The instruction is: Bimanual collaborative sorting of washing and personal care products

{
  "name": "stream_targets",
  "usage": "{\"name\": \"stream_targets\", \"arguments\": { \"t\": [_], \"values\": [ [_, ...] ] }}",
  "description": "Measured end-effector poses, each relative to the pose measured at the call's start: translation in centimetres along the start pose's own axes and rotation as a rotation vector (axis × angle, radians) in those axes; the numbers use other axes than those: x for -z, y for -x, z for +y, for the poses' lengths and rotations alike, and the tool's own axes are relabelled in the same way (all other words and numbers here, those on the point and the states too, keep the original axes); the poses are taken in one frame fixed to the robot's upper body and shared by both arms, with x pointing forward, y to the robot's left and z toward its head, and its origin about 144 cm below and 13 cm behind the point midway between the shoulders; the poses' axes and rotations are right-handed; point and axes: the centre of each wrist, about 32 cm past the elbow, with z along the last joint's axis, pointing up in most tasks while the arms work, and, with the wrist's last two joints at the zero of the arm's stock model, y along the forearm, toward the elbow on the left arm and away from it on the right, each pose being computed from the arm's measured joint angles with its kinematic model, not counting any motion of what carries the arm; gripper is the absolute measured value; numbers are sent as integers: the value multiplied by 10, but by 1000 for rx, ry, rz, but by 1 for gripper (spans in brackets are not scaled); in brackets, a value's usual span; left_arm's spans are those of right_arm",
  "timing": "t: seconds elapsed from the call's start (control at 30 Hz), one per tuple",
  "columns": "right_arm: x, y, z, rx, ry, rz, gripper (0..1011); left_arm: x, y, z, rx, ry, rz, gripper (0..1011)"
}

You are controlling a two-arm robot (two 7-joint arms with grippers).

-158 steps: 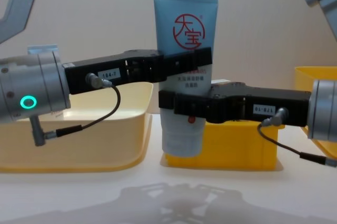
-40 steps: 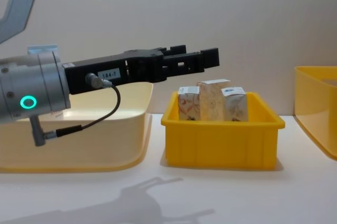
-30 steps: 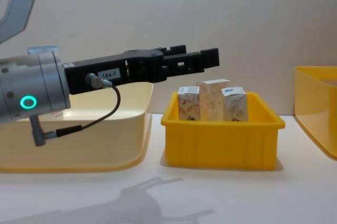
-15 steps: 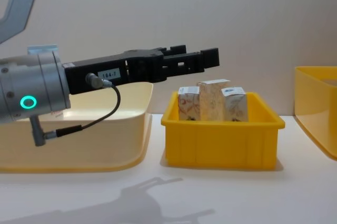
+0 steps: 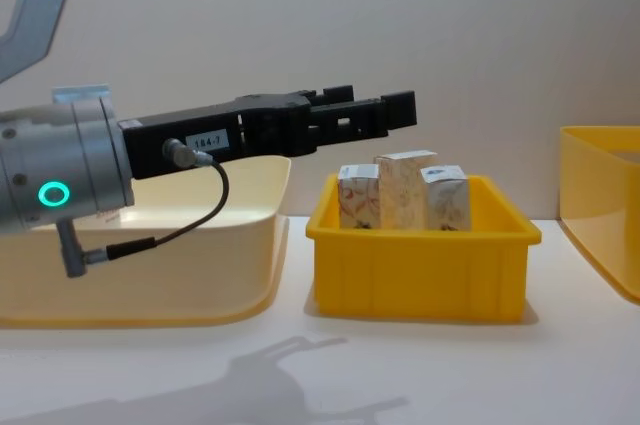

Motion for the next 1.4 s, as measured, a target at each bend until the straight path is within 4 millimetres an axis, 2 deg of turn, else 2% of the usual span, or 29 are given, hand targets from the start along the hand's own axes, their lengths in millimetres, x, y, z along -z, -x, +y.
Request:
{"name": "stream_targets", "arguments": {
  "t": [0.1, 0.6, 0.97, 1.4],
  "values": [
    [0, 0, 0, -1, 1, 1, 1000, 0, 0, 0, 0, 0, 0, 1003],
    [0, 0, -1, -4, -23, 6, 1001, 0, 0, 0, 0, 0, 0, 1003],
    [-4, -4, -5, -6, -138, 16, 1001, 0, 0, 0, 0, 0, 0, 1003],
    [-16, -11, -22, -14, -292, 44, 1001, 0, 0, 0, 0, 0, 0, 1003]
  ]
}}
